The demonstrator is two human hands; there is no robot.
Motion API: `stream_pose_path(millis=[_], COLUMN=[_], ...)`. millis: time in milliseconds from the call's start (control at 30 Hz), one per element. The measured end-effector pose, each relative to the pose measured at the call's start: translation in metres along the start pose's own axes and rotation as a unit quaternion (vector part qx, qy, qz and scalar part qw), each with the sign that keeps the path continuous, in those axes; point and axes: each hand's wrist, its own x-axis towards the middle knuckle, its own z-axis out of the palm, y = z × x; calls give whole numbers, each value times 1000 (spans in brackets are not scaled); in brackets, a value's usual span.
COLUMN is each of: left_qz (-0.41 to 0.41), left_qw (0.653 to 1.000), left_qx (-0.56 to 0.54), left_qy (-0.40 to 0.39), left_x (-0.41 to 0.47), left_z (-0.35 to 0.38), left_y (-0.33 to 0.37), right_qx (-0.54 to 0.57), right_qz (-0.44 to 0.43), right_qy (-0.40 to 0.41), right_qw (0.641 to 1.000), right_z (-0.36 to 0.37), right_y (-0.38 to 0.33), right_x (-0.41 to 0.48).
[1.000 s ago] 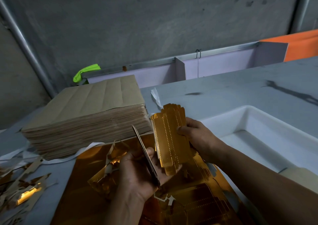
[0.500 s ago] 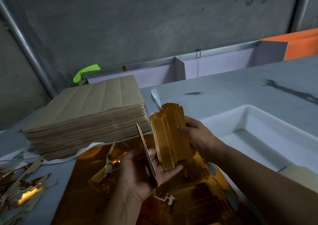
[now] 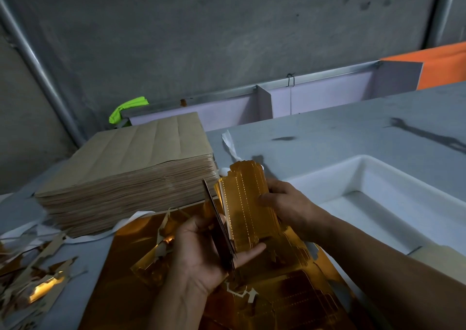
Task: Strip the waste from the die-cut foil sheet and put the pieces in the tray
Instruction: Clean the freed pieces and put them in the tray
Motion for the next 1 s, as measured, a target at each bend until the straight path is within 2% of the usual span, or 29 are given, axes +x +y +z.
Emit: stream_pose_path(millis=[167,367,467,800,1000], left_qz=[29,79,107,171,192], left_qw=[999,970,954,917,910], left_qx=[-12,192,242,306,291], left_qy=[31,127,143,189,223], left_x=[5,9,9,9,9], left_z=[-1,5,8,10,9], left_y=[-1,-8,-11,-11,-11], right_qx=[-14,-15,-25,-11,6], right_qz=[5,-7,-5,-1,1], right_qy=[-10,-25,-26,-24,-22], right_qw=[1000,1000,999,1000,1000], right_z=[0,-2,-3,-4,-6], right_y=[1,4,4,5,7], right_x=[1,2,1,3,5])
